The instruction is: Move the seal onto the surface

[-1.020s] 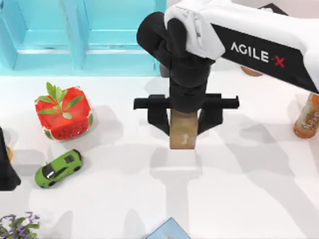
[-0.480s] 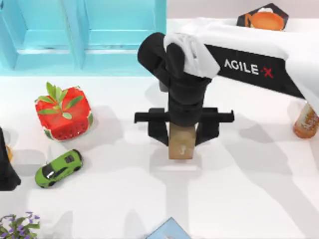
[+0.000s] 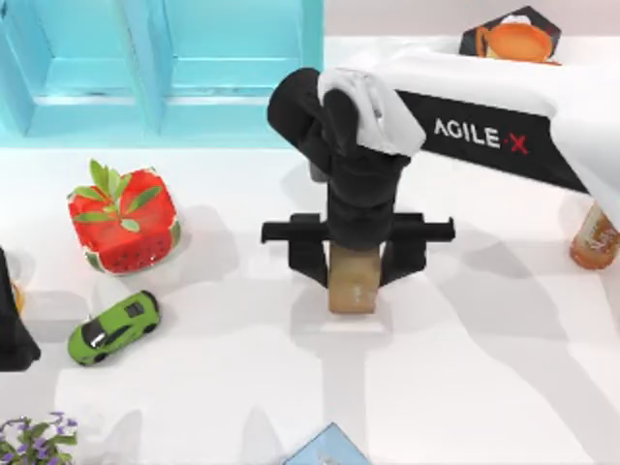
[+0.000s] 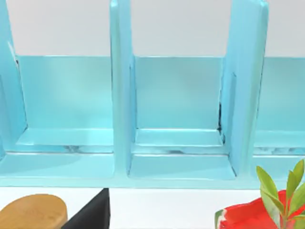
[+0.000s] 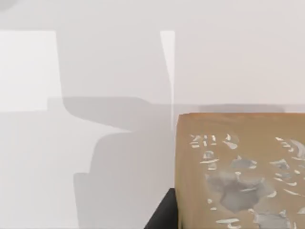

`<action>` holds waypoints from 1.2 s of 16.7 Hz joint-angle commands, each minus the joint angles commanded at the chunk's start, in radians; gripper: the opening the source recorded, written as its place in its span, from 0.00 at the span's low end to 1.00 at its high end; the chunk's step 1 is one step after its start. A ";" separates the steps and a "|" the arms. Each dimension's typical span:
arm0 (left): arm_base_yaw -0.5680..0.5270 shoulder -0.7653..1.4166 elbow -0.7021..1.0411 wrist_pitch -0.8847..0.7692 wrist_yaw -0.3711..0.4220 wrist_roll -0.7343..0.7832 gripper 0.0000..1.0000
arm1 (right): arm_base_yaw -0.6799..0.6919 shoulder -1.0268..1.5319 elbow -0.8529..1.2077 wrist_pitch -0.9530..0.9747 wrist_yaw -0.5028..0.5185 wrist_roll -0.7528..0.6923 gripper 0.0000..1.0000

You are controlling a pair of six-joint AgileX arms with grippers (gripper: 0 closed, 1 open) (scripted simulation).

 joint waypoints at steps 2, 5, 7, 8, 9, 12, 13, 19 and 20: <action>0.000 0.000 0.000 0.000 0.000 0.000 1.00 | 0.000 0.000 0.000 0.000 0.000 0.000 0.45; 0.000 0.000 0.000 0.000 0.000 0.000 1.00 | 0.000 0.000 0.000 0.000 0.000 0.000 0.68; 0.000 0.000 0.000 0.000 0.000 0.000 1.00 | 0.000 0.000 0.000 0.000 0.000 0.000 0.83; 0.000 0.000 0.000 0.000 0.000 0.000 1.00 | 0.000 0.000 0.000 0.000 0.000 0.000 0.90; 0.000 0.000 0.000 0.000 0.000 0.000 1.00 | 0.000 0.000 0.000 0.000 0.000 0.000 0.98; 0.000 0.000 0.000 0.000 0.000 0.000 1.00 | 0.000 0.000 0.000 0.000 0.000 0.000 1.00; 0.000 0.000 0.000 0.000 0.000 0.000 1.00 | 0.000 0.000 0.000 0.000 0.000 0.000 1.00; 0.000 0.000 0.000 0.000 0.000 0.000 1.00 | -0.002 0.000 0.002 -0.002 0.000 0.000 1.00; 0.000 0.000 0.000 0.000 0.000 0.000 1.00 | -0.003 0.003 0.013 -0.012 -0.001 0.001 1.00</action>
